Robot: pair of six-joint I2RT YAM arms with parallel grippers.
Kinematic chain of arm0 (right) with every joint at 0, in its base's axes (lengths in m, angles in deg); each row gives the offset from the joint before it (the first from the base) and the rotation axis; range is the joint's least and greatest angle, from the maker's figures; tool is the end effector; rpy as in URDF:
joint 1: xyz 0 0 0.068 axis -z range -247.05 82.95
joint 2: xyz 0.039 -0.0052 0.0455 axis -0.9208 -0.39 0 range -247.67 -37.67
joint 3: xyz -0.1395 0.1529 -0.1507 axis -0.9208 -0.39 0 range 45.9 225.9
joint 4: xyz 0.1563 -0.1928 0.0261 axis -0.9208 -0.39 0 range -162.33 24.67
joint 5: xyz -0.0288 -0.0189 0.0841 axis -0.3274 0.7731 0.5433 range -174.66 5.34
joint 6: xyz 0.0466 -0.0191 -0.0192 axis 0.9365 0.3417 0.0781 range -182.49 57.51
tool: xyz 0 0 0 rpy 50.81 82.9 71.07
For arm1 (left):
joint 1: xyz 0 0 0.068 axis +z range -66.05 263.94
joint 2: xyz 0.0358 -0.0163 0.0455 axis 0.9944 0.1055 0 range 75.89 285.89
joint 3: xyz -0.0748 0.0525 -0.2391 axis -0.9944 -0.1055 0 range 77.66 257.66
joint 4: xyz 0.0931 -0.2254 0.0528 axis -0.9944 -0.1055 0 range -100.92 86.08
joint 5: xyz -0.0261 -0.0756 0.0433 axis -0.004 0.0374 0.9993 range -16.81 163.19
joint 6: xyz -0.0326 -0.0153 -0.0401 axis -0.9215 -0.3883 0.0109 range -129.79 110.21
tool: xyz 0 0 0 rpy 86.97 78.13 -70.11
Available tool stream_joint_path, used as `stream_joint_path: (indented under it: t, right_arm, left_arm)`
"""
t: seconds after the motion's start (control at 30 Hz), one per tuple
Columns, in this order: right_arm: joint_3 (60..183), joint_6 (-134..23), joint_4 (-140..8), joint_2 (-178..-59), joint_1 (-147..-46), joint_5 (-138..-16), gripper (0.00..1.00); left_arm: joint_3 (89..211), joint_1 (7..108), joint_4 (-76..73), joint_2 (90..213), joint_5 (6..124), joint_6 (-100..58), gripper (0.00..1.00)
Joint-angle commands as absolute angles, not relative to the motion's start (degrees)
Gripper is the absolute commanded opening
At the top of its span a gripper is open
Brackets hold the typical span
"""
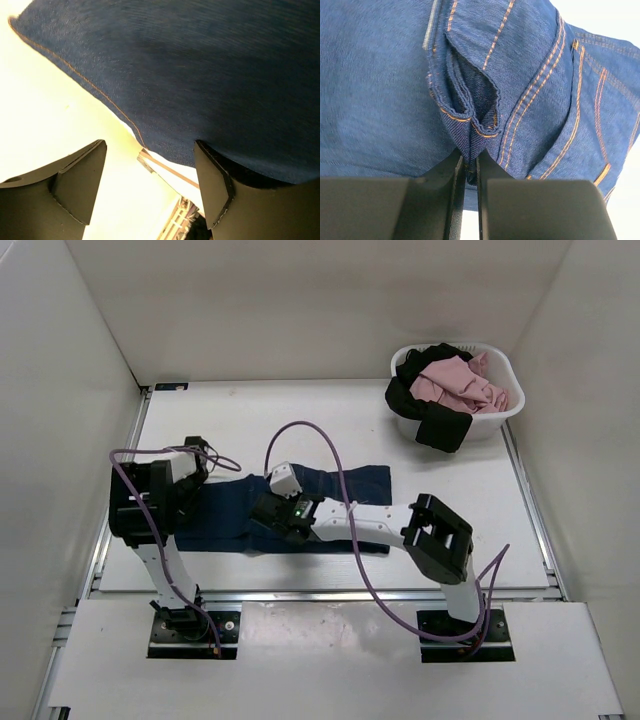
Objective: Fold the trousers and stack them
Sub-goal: Fold the trousers
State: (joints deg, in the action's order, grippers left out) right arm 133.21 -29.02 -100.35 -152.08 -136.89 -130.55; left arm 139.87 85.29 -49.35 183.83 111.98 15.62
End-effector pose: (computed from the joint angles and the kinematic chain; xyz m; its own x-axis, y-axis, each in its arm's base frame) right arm 0.1627 0.3688 0.1984 -0.5506 -0.3862 -0.7400 -0.2806 0.9206 -0.2716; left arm 0.2984 0.0292 0.1219 -0.9053 0.3133 0.2869 0.4238 0.7142 0.5571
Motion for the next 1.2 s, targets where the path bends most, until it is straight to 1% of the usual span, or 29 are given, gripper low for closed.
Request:
stream_joint_path:
  t: [0.0,0.1,0.17,0.27,0.3,0.33,0.4,0.43,0.47,0.5,0.57,0.6,0.63,0.67,0.7,0.73,0.8,0.83,0.87,0.9,0.97,1.0,1.07,1.1,1.13,1.17]
  right_arm:
    - [131.6,-36.4,-91.9,-146.6,-140.3,-132.1,0.00]
    - [131.6,-43.6,-88.8,-145.5,-143.1,-131.6,0.00]
    - [130.8,-48.2,-84.0,-145.0,-144.3,-127.4,0.00]
    - [131.9,-53.0,-82.3,-146.3,-143.8,-119.5,0.00]
    - [133.3,-55.1,-82.3,-148.6,-143.8,-113.2,0.00]
    - [135.1,-55.8,-85.5,-150.2,-143.1,-110.1,0.01]
    - [141.2,-56.6,-89.0,-155.7,-142.5,-106.2,0.36]
    - [142.8,-57.1,-90.5,-157.3,-142.5,-104.8,0.61]
    - [144.2,-58.0,-92.8,-158.6,-142.5,-102.4,0.74]
    - [146.5,-58.5,-94.0,-160.3,-142.0,-101.1,0.84]
    - [146.5,-58.5,-94.8,-159.7,-142.0,-101.1,0.89]
    - [145.9,-58.5,-94.2,-156.9,-142.0,-101.8,0.92]
    - [145.0,-57.9,-94.2,-155.0,-141.5,-102.9,0.94]
    - [142.4,-57.0,-92.8,-150.5,-140.7,-103.8,0.94]
    - [140.7,-55.7,-92.7,-147.9,-140.1,-104.7,0.96]
    - [136.1,-51.6,-91.4,-142.3,-138.5,-106.8,0.96]
    - [130.0,-46.0,-90.7,-136.3,-134.5,-107.4,0.99]
    - [127.1,-38.7,-90.7,-130.9,-132.6,-107.4,0.99]
    - [124.2,-34.8,-90.7,-128.7,-130.4,-106.8,0.99]
    - [119.2,-31.1,-93.3,-127.0,-125.4,-103.9,0.99]
    - [114.6,-23.9,-95.6,-125.3,-119.8,-97.3,0.99]
    - [112.0,-22.9,-95.6,-125.3,-115.9,-94.4,0.99]
    - [104.3,-20.6,-92.4,-123.8,-113.1,-90.6,0.99]
    - [101.5,-19.5,-87.4,-123.3,-110.5,-89.4,0.99]
    - [98.8,-18.7,-84.1,-122.7,-109.0,-87.4,0.99]
    - [94.7,-17.4,-80.8,-122.7,-106.3,-85.0,0.99]
  left_arm:
    - [140.9,87.5,-47.6,184.9,110.8,13.6,0.83]
    - [144.5,87.5,-49.8,184.9,106.8,13.0,0.84]
    - [145.1,87.5,-49.8,185.1,107.3,13.0,0.84]
    - [144.5,87.5,-50.4,188.2,108.6,13.0,0.83]
    - [144.5,87.5,-50.4,188.2,108.6,12.5,0.83]
    - [144.0,87.5,-50.4,188.2,108.6,12.4,0.83]
    - [144.0,87.5,-50.4,188.2,108.6,12.4,0.83]
    - [144.0,87.5,-50.4,188.2,108.6,12.4,0.83]
    - [144.0,87.5,-50.4,188.2,108.6,12.4,0.83]
    - [144.0,87.5,-50.4,188.2,108.6,12.4,0.83]
    - [144.0,88.9,-50.4,187.7,108.6,13.0,0.83]
    - [144.0,89.6,-50.4,187.7,108.6,13.0,0.83]
    - [144.7,91.0,-50.4,187.2,108.6,13.8,0.83]
    - [145.5,91.7,-50.4,186.1,108.6,14.3,0.83]
    - [145.5,92.2,-50.4,185.4,108.6,14.8,0.83]
    - [147.0,92.8,-50.4,183.8,108.6,16.0,0.83]
    - [147.8,92.8,-50.4,182.0,108.6,17.4,0.83]
    - [148.3,92.8,-51.0,181.1,109.5,18.4,0.84]
    - [148.9,92.8,-51.0,179.9,110.4,18.9,0.85]
    - [148.9,92.8,-51.6,179.9,111.4,19.6,0.85]
    - [148.9,93.6,-51.6,179.0,114.5,21.0,0.85]
    - [149.5,94.4,-52.3,178.3,115.0,21.0,0.85]
    - [151.1,94.4,-53.3,176.6,115.6,21.0,0.85]
    - [153.4,94.4,-54.1,174.9,115.6,21.0,0.85]
    - [155.2,93.4,-57.3,174.1,113.8,20.4,0.85]
    - [157.4,91.3,-59.9,173.3,106.2,19.8,0.85]
